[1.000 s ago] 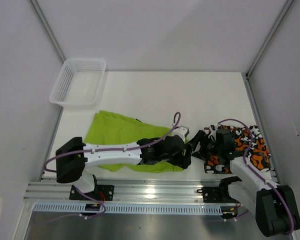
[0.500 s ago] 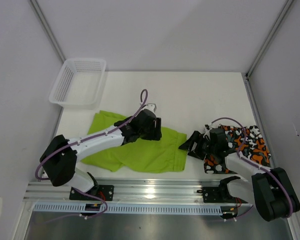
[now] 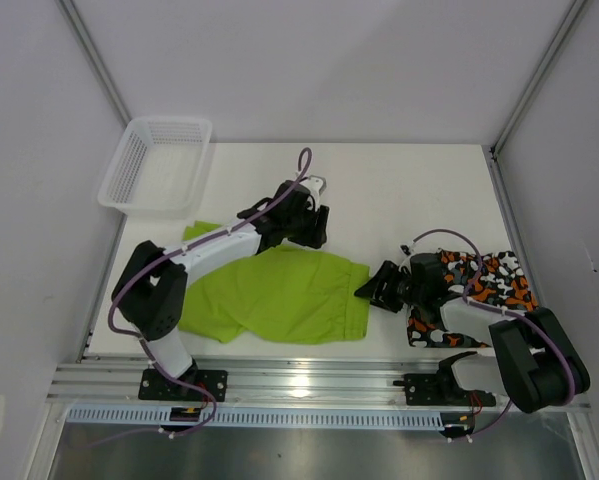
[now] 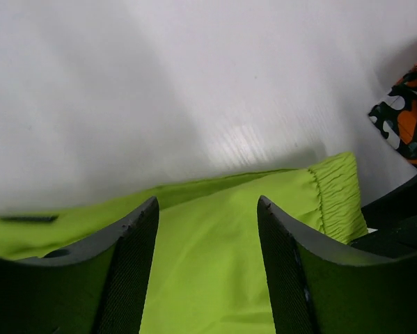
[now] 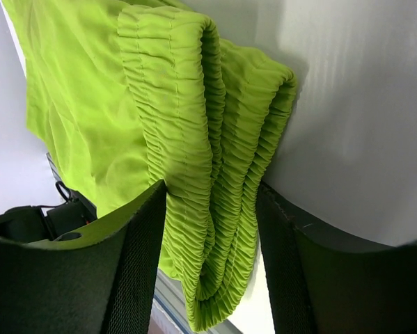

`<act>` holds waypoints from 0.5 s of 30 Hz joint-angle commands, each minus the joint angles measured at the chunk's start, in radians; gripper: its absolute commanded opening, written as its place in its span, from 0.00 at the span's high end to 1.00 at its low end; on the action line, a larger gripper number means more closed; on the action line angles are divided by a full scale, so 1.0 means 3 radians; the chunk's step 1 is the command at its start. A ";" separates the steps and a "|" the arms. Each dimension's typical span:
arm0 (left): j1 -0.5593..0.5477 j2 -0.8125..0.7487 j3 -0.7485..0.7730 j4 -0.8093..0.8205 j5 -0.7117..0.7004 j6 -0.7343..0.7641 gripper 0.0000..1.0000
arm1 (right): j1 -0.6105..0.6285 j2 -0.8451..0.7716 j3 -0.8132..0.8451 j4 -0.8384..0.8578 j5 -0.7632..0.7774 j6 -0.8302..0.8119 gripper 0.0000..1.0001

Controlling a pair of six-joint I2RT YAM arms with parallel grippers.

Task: Fold and stack the shorts
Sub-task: Fold the shorts

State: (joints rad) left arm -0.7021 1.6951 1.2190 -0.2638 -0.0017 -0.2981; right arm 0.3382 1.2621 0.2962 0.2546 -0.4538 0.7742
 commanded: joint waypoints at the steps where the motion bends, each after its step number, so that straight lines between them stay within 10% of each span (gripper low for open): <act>1: 0.0080 0.0219 0.0227 0.0204 0.0679 0.0370 0.39 | 0.0023 0.0190 0.0051 0.0087 0.0096 -0.0111 0.44; 15: 0.0080 0.0644 0.0313 0.0337 0.1223 0.0636 0.50 | -0.0033 0.0441 0.0240 0.0133 -0.0016 -0.0229 0.47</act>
State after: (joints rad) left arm -0.6777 1.8675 1.2629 -0.2008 0.3134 -0.1471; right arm 0.3347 1.3670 0.3447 0.3248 -0.4728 0.7513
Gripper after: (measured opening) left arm 0.522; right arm 0.533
